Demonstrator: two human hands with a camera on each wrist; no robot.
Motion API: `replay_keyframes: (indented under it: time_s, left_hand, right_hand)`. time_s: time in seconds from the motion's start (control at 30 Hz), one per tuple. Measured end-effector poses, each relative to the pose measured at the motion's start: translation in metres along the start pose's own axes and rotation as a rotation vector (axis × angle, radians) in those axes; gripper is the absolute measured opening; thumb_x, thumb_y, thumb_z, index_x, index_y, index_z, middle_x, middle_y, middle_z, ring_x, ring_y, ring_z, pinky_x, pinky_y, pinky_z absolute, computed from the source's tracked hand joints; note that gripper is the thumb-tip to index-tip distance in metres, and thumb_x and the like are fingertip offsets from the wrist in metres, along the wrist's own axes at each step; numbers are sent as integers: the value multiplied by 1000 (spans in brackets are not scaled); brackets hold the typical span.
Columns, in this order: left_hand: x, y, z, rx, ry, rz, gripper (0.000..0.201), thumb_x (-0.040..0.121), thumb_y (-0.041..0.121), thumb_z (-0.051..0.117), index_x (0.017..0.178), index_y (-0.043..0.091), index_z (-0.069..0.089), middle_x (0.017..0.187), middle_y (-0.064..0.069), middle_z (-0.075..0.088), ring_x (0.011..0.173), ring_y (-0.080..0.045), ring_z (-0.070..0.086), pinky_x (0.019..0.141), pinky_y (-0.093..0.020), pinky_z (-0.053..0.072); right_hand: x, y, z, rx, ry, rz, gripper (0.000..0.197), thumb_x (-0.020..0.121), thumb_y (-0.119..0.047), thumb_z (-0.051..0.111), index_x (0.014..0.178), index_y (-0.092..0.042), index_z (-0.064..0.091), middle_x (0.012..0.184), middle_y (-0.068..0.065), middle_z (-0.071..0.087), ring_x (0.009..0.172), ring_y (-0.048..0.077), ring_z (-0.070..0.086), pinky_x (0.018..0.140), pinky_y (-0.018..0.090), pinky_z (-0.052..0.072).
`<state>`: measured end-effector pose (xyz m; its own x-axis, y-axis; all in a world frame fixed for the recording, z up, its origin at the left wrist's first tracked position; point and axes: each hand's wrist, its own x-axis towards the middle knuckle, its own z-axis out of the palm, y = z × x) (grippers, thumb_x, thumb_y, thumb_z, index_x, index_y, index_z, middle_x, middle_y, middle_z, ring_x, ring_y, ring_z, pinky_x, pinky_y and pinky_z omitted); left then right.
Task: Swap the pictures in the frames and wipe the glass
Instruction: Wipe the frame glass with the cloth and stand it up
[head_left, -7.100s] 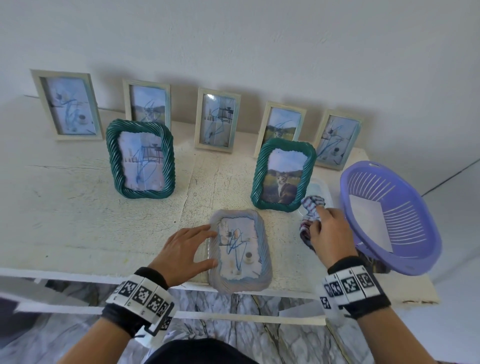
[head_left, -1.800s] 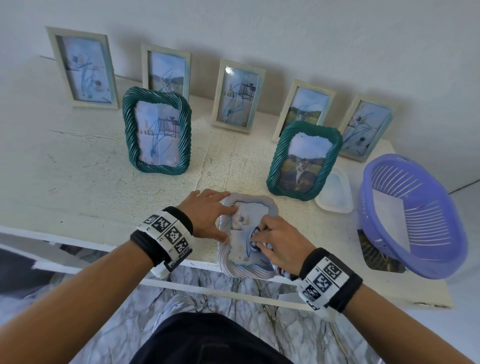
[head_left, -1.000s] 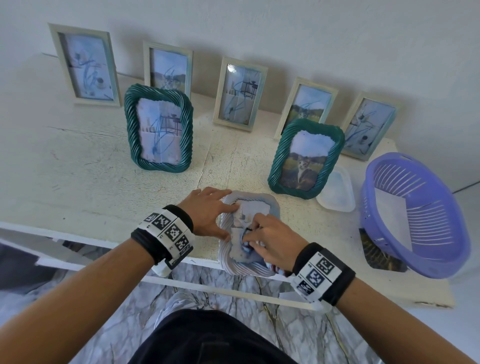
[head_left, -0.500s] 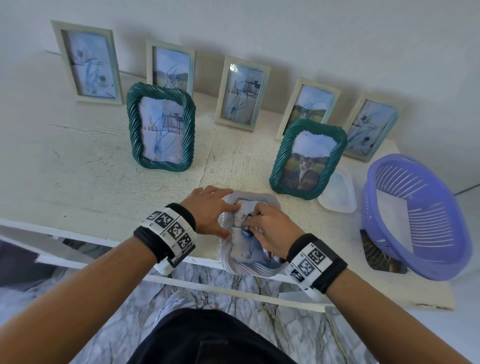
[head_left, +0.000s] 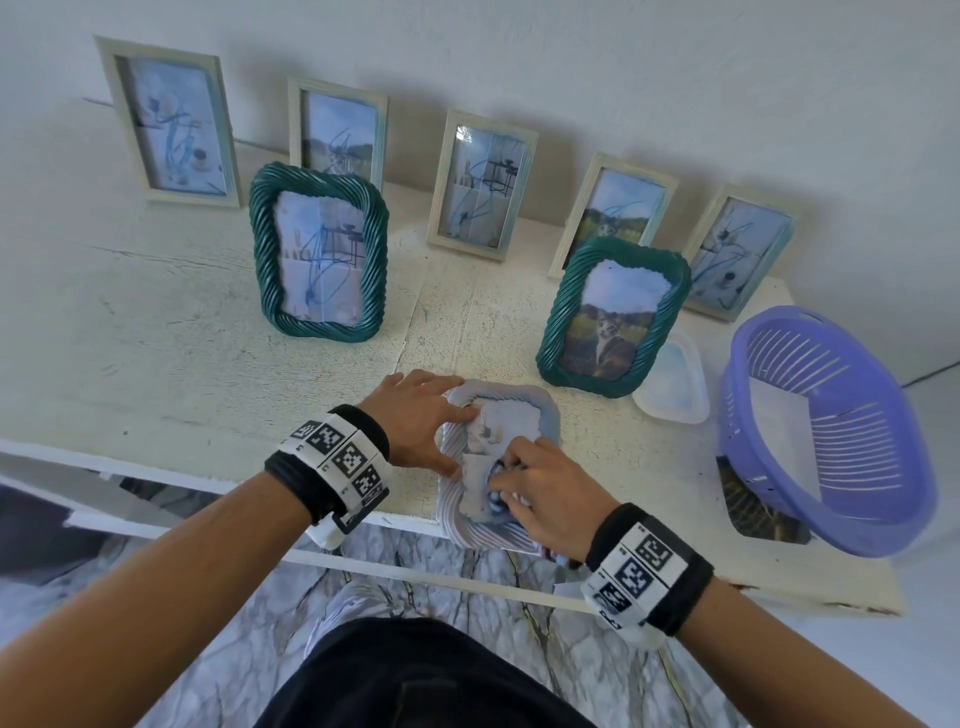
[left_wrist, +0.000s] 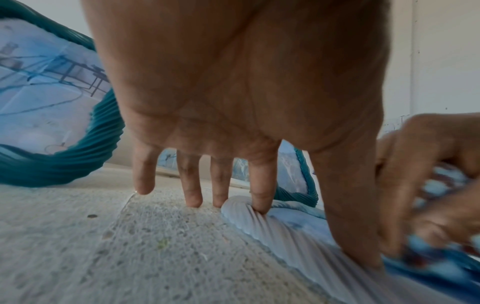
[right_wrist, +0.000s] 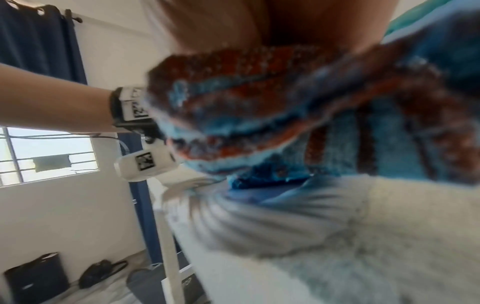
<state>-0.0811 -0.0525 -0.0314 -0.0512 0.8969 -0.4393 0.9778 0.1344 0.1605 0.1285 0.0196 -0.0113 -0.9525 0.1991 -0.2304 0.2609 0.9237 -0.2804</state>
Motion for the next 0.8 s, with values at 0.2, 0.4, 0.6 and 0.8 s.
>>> replay_keyframes:
  time_s: [0.2,0.4,0.6,0.8]
  left_hand:
    - [0,1,0,0,4,-2,84,78,72,57,149,42,26,163,2,6,146,-27,11,118,-51,13]
    - [1,-1,-1,12,-1,3,85,77,74,56,149,43,26,163,3,7,146,-27,12,117,-50,14]
    - [1,2,-2,16,-3,-10,84,77,73,57,149,42,26,163,2,8,146,-27,13,118,-49,14]
    - [0,3,-1,19,1,-11,84,78,73,56,149,42,26,163,1,7,146,-28,13,117,-50,15]
  right_hand:
    - [4,18,-20,-116,13,13,18,86,-11,63,101,-15,72,94,10,58,91,22,45,77,29,36]
    - [-12,0,5,89,-15,-17,20,87,-11,57,98,-17,73,98,8,56,86,25,49,76,32,44]
    - [3,16,-14,-153,-23,-4,21,91,-12,55,104,-11,70,94,11,61,94,18,33,84,37,40]
    - [-14,6,2,94,-66,-18,22,91,-16,55,103,-21,73,101,6,52,88,22,46,77,30,41]
